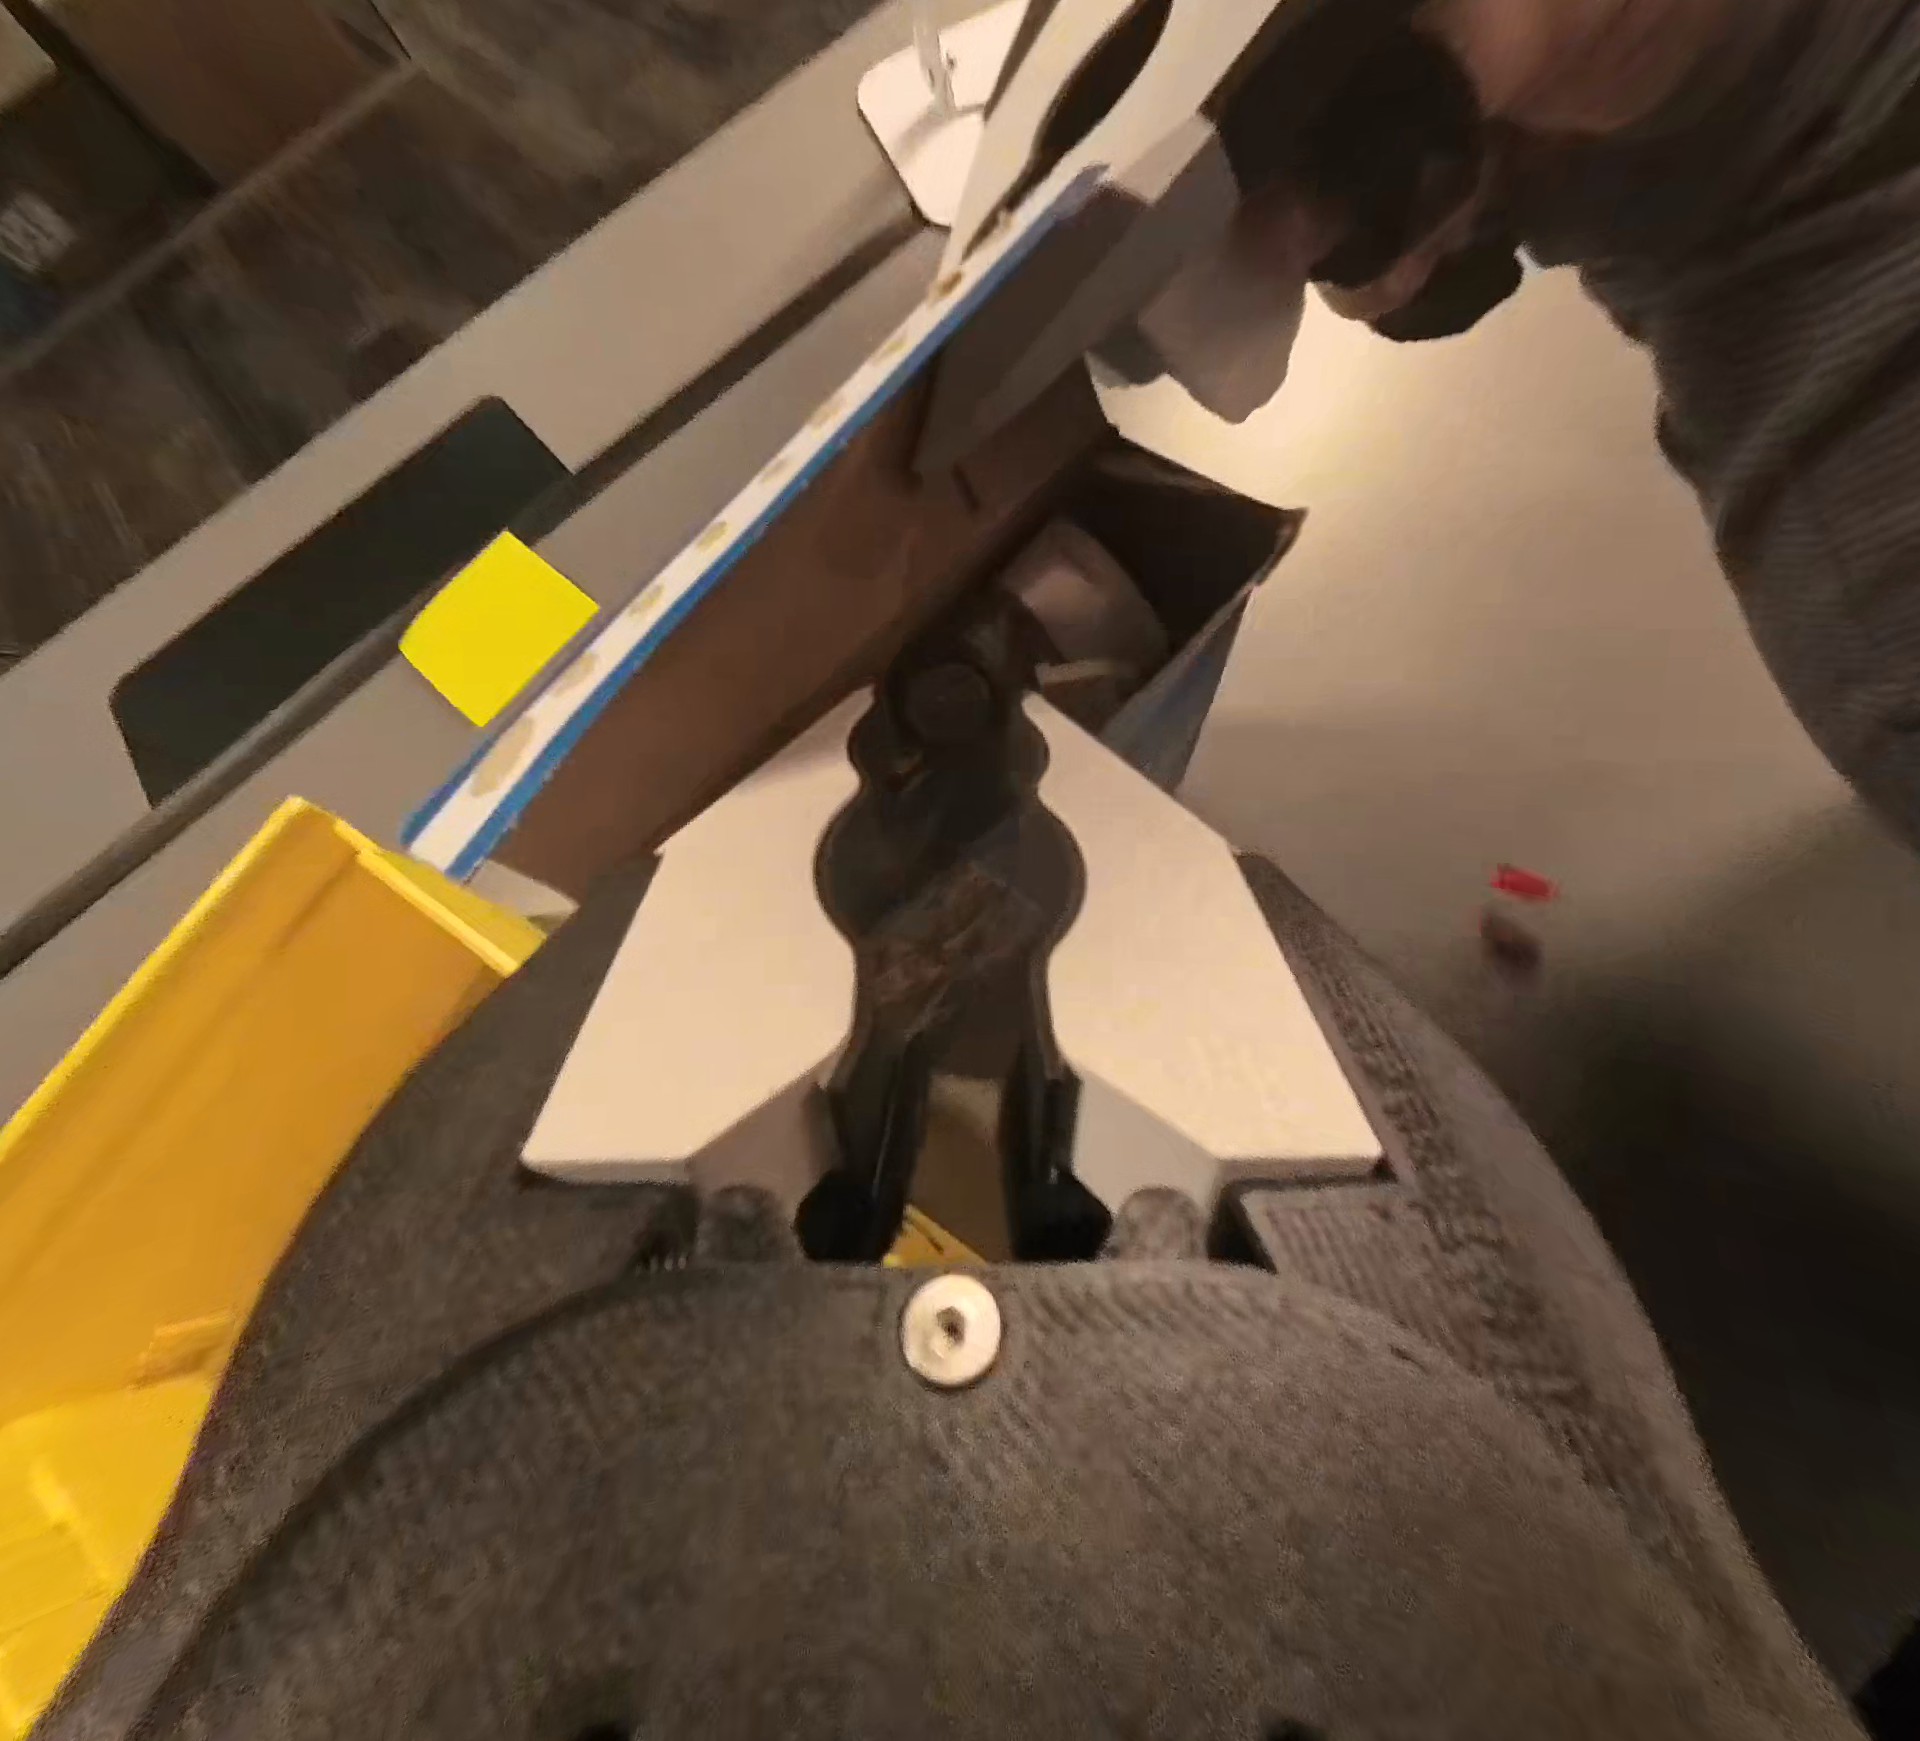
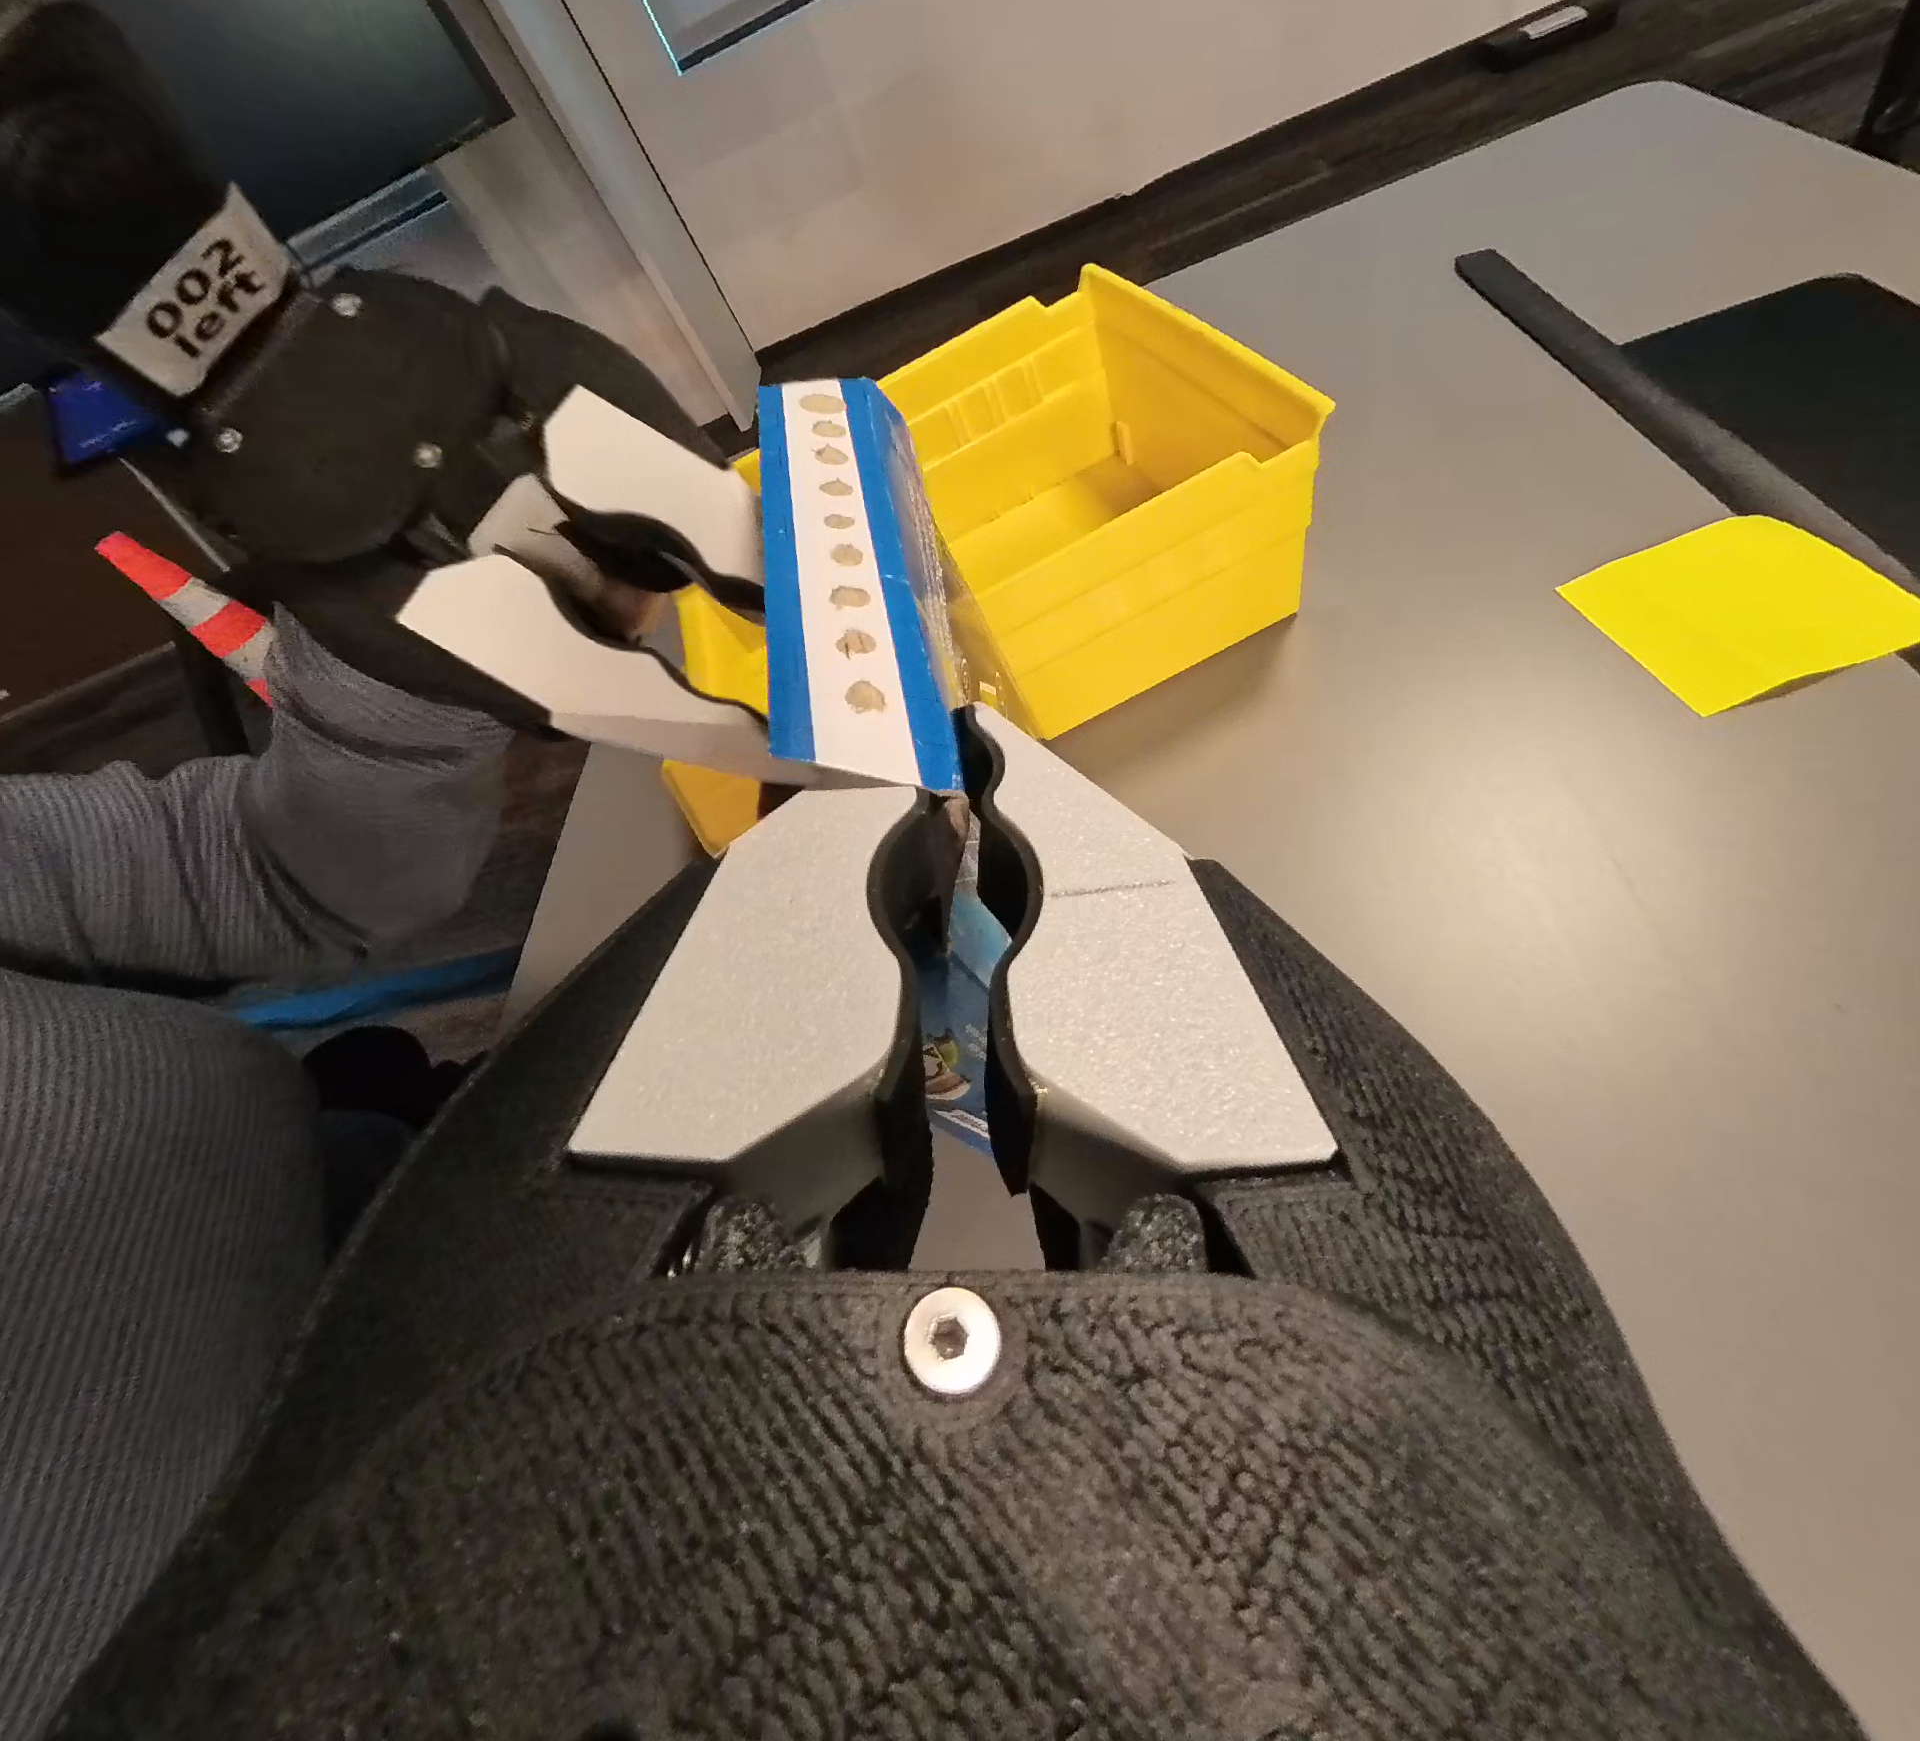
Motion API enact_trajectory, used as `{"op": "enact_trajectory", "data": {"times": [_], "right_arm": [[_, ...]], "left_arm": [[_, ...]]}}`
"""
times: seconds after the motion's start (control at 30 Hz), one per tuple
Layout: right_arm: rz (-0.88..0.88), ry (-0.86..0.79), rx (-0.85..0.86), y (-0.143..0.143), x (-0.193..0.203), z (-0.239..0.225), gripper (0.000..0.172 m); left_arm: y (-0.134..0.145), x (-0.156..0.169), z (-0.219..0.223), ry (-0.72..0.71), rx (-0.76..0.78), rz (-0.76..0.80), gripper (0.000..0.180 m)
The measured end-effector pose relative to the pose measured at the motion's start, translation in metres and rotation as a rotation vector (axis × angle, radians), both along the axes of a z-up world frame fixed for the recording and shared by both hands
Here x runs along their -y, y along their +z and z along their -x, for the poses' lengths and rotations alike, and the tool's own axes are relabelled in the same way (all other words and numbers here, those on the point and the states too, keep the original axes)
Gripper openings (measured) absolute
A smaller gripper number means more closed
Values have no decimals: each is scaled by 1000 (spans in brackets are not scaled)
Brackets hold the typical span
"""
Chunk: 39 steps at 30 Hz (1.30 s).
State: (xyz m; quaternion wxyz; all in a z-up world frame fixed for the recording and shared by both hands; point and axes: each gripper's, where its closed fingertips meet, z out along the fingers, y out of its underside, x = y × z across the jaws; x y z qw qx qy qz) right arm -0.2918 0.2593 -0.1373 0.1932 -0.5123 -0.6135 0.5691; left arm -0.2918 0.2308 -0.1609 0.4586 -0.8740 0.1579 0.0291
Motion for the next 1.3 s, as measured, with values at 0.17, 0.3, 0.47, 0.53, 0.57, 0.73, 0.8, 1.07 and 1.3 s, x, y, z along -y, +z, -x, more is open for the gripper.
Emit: {"op": "enact_trajectory", "data": {"times": [0.17, 0.3, 0.47, 0.53, 0.57, 0.73, 0.8, 1.07, 1.3], "right_arm": [[4, 5, 0, 0, 1, 0, 0], [-1, 5, -1, 0, 1, 1, 0], [-6, -8, 1, 0, -1, 0, 0], [-7, -15, 4, -1, -3, -1, 0], [-8, -18, 6, -1, -4, -2, 0], [-26, -35, 13, -2, -7, -5, 0], [-31, -30, 13, -2, -6, -6, 0], [-24, -27, 12, -2, -6, -5, 0], [-27, -24, 11, -2, -5, -5, 0]], "left_arm": [[2, -1, 1, 22, -35, 3, 37], [6, 2, -3, 24, -8, -28, 49], [29, 25, -28, 56, 3, -187, 60], [27, 38, -67, -44, 92, -252, 48], [19, 42, -89, -105, 143, -262, 41], [-74, 34, -157, -273, 246, -31, 34], [-101, 27, -171, -306, 250, 34, 32], [-145, 15, -205, -476, 242, 185, 24], [-154, 6, -218, -477, 301, 263, 18]]}}
